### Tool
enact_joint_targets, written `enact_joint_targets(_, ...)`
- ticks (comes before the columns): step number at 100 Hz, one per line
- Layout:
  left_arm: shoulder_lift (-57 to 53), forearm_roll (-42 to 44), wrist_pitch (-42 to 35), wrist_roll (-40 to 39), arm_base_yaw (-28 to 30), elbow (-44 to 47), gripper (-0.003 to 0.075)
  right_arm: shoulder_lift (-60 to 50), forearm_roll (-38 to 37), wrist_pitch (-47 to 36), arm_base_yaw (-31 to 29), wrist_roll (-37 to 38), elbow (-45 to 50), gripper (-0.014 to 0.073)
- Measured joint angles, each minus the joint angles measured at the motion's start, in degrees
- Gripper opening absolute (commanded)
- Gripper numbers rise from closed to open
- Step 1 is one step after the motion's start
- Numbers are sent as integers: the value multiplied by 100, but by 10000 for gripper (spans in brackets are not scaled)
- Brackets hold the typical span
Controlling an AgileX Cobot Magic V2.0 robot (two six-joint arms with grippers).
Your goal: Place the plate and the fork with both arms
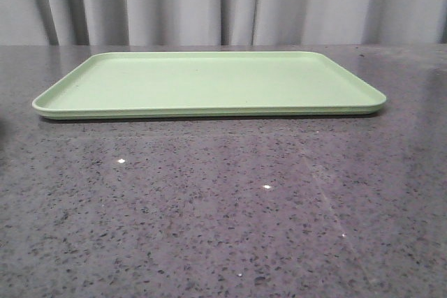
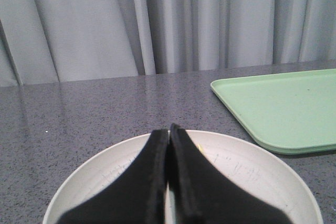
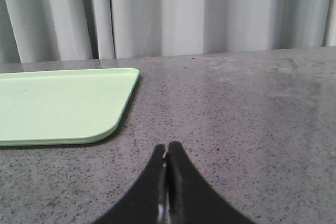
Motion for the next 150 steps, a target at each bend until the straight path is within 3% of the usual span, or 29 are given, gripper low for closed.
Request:
enact_joint_targets(37,0,70,-567,0,0,0,-20,0,0,0,0,0,0,-67)
enact_joint_targets(96,0,70,-641,0,0,-17,-21,0,0,-3,0,0,0,-67)
enact_joint_targets(127,133,70,517,0,0,-1148,-21,233,0,1300,3,0,-1075,-64)
enact_joint_targets(150,1207,70,1403,0,0,-2324,-20,1157,27,2256,3,0,-2202,-64)
